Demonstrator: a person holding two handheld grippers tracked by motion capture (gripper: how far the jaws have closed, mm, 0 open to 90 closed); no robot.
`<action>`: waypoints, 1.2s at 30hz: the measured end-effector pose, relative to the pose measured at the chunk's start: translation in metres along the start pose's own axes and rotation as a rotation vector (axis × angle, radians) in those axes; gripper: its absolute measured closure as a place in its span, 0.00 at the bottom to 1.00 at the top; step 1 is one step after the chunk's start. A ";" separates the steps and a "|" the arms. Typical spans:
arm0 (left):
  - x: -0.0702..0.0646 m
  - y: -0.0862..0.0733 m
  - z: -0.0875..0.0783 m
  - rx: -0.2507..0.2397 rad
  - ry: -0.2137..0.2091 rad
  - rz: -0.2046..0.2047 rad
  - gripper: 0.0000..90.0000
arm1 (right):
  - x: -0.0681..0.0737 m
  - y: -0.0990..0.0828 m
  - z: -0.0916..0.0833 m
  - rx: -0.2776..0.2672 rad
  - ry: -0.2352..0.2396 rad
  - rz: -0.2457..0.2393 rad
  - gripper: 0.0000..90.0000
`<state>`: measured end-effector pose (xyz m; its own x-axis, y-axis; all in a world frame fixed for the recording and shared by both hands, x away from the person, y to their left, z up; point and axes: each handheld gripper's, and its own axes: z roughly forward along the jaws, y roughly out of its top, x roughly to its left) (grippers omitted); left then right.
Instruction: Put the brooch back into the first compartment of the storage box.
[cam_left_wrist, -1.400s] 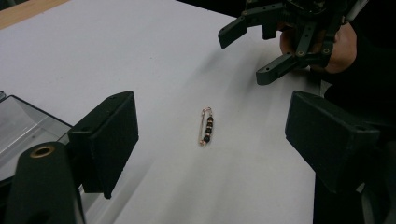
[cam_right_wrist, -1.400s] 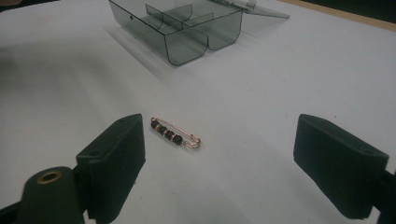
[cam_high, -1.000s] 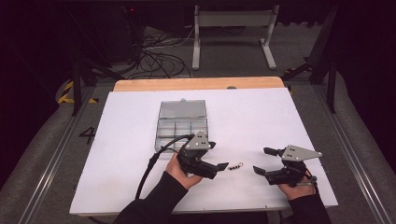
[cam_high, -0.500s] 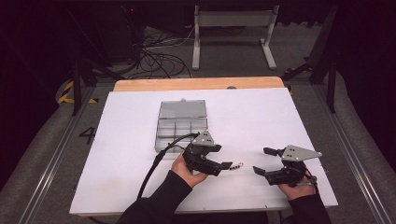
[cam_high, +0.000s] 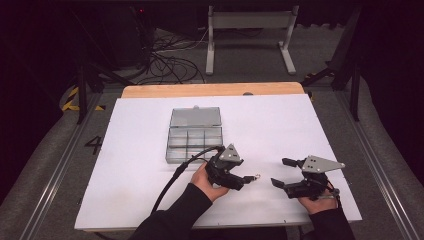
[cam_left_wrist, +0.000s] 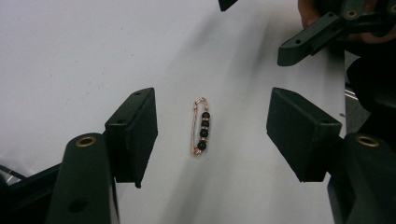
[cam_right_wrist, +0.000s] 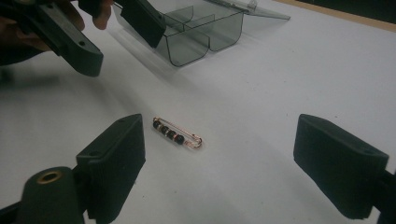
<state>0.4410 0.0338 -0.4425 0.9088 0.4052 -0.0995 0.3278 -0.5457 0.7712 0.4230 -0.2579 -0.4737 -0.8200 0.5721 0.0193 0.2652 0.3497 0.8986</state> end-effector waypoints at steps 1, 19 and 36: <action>0.000 0.000 0.002 -0.001 -0.001 -0.005 0.39 | 0.000 0.000 0.000 0.000 0.001 0.000 0.18; 0.006 -0.006 0.031 0.018 -0.010 -0.002 0.44 | 0.000 0.000 0.000 0.002 0.009 0.000 0.18; 0.006 -0.011 0.051 0.021 -0.035 -0.022 0.50 | -0.001 -0.001 0.001 0.006 0.022 0.007 0.18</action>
<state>0.4561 0.0050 -0.4841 0.9098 0.3912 -0.1388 0.3527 -0.5521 0.7556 0.4242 -0.2578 -0.4752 -0.8291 0.5580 0.0354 0.2740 0.3503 0.8956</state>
